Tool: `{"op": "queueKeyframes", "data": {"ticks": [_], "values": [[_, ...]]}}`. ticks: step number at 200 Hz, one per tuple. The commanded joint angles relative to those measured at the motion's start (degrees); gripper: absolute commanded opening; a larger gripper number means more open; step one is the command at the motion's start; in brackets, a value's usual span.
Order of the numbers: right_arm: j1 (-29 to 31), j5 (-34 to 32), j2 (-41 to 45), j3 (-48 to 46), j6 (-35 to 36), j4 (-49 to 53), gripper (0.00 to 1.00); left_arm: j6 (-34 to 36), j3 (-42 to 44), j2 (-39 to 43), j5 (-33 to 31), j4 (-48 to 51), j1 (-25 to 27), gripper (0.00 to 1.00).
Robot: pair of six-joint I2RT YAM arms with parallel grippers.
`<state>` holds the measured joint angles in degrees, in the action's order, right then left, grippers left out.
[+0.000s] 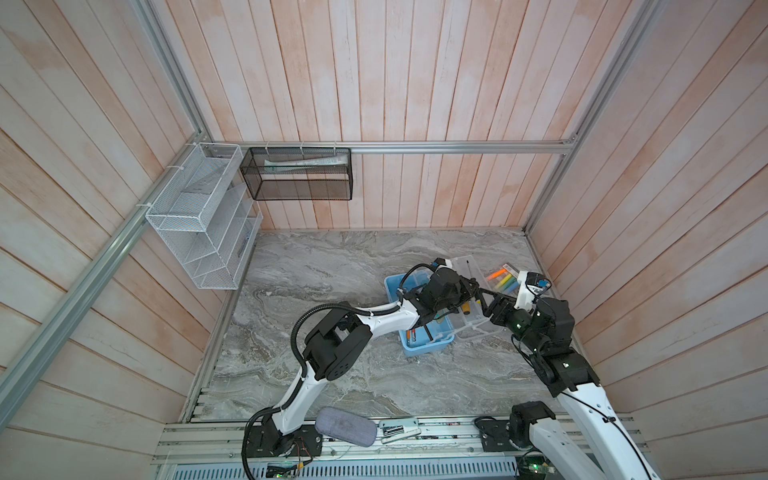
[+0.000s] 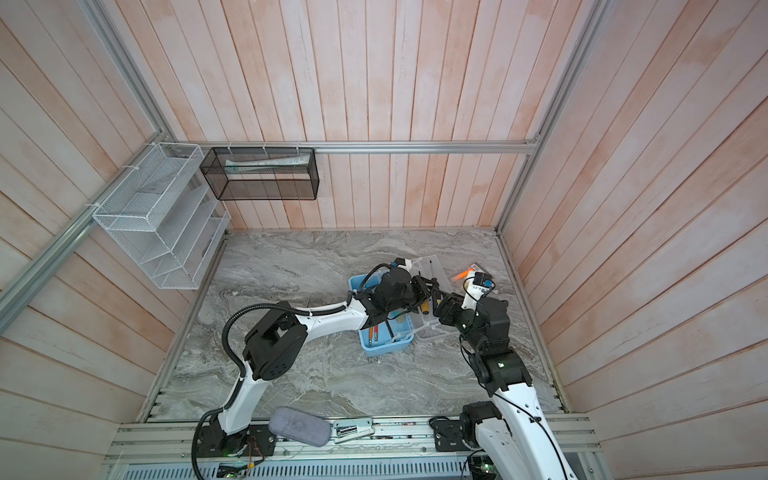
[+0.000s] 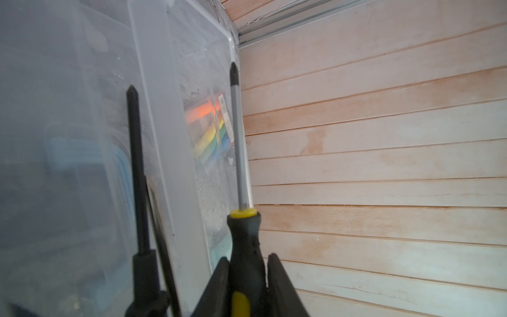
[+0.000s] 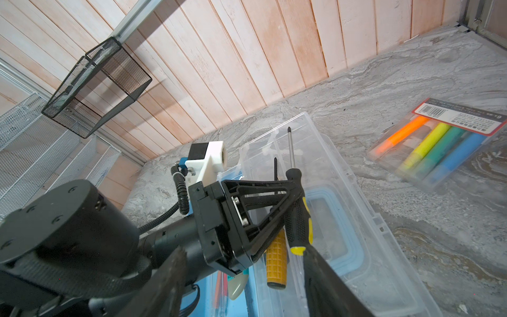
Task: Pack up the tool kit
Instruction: 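Lower the black-and-yellow screwdriver into the box and open the left gripper, then draw the left arm back while the right gripper reaches to the clear-handled screwdriver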
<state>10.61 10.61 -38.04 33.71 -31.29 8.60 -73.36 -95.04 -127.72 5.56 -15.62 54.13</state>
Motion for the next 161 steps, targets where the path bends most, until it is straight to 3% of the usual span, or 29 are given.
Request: {"op": "queueKeyframes", "data": {"ticks": [1,58,89,113,133,161], "values": [[-0.39,0.87,-0.10,-0.47,0.26,-0.95,0.66,0.52,-1.31,-1.27,0.50,0.50,0.10,0.30],[-0.50,1.23,-0.58,-0.19,0.17,-1.21,0.67,1.13,0.80,-0.01,0.90,-0.73,-0.03,0.32],[-0.39,1.03,-2.00,2.14,-0.08,-0.11,0.66,7.63,3.91,4.90,0.75,-0.60,-1.65,0.32],[0.17,0.64,-3.85,4.88,-0.19,0.19,0.65,13.23,11.44,12.99,-0.70,1.13,-4.18,0.32],[3.43,-2.46,-6.70,7.76,0.04,0.78,0.63,19.50,18.51,20.90,-1.52,4.26,-7.12,0.35],[14.73,-11.98,-12.36,11.72,1.11,0.50,0.63,24.56,28.80,32.68,-2.76,8.84,-11.04,0.38]]}}
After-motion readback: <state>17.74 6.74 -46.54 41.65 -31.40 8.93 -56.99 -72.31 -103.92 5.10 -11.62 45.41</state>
